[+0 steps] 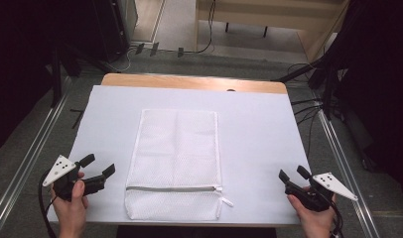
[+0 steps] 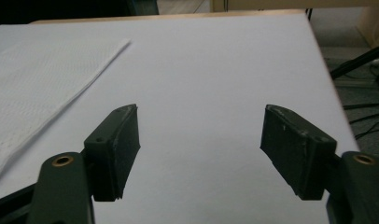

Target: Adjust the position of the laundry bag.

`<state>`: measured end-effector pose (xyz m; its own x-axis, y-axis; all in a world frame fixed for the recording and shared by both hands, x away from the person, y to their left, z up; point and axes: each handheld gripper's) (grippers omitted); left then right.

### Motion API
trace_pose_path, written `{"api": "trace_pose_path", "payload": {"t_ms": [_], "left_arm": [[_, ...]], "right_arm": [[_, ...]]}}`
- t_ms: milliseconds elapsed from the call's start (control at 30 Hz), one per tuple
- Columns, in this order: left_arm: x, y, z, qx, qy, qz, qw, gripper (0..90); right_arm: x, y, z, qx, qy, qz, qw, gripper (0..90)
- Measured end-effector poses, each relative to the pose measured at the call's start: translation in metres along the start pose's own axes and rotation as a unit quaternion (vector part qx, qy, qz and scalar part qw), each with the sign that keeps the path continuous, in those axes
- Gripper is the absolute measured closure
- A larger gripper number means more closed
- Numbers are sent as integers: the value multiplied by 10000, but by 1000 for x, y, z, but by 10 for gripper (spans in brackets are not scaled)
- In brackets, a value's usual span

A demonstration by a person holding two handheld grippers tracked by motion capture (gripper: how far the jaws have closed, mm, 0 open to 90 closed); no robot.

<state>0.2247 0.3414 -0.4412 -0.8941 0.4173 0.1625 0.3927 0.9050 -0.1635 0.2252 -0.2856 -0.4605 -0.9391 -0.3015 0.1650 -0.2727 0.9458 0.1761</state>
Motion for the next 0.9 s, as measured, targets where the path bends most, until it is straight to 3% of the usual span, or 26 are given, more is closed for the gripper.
{"api": "trace_pose_path", "payload": {"t_ms": [100, 133, 167, 200, 233, 267, 333, 367, 400, 433, 467, 533, 600, 633, 767, 900], "left_arm": [[-2, -1, 0, -1, 9, 19, 10000, 136], [-4, -2, 1, -5, 28, 39, 10000, 136], [-4, -2, 1, -5, 28, 39, 10000, 136], [-4, -4, 3, -59, 102, 8, 9999, 137], [-4, -4, 3, -59, 102, 8, 9999, 137], [-4, -6, 4, -79, 146, 5, 9999, 138], [-3, -6, 4, -115, 139, 10, 9998, 138], [-3, -6, 4, -132, 127, -13, 9998, 139], [-2, -6, 4, -120, 113, -5, 9999, 139], [-2, -5, 3, -107, 115, -7, 9999, 139], [-2, -4, 3, -65, 107, -31, 9999, 139], [0, 0, 3, 31, 87, -103, 9999, 141], [0, 3, 3, 117, 63, -83, 9999, 141], [0, 4, 3, 128, 77, -95, 9998, 141], [-2, 5, 4, 143, 130, -88, 9998, 141], [-3, 4, 4, 125, 146, -85, 9998, 141]], "right_arm": [[-4, 4, 2, -116, 36, -168, 9998, 365], [-7, 9, 4, -258, 74, -401, 9988, 475], [-7, 9, 4, -258, 74, -401, 9988, 475], [-12, 19, 6, -301, 225, -501, 9980, 516], [-12, 19, 6, -301, 225, -501, 9980, 516], [-19, 31, 8, -169, 268, -642, 9974, 543], [-23, 36, 7, -144, 284, -719, 9969, 582], [-29, 44, 6, -195, 409, -863, 9952, 592], [-43, 55, 3, -205, 653, -840, 9941, 616], [-43, 55, 3, -205, 653, -840, 9941, 616], [-50, 60, 1, -194, 828, -834, 9929, 617], [-76, 80, -6, -69, 1025, -957, 9901, 622], [-82, 84, -7, 11, 1047, -1027, 9892, 622], [-97, 93, -9, 16, 1252, -1079, 9862, 634], [-127, 109, -12, -206, 1578, -1211, 9798, 661], [-149, 128, -14, -19, 1771, -1195, 9769, 664]]}}
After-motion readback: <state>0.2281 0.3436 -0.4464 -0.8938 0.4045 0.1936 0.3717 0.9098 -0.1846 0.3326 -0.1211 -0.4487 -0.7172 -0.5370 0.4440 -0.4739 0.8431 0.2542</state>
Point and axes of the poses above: each handheld gripper's, and its own axes: x roughly backward along the jaws, z roughly out of its underside, y roughly to its left, and after that the axes turned 14 degrees about -y, right-handed
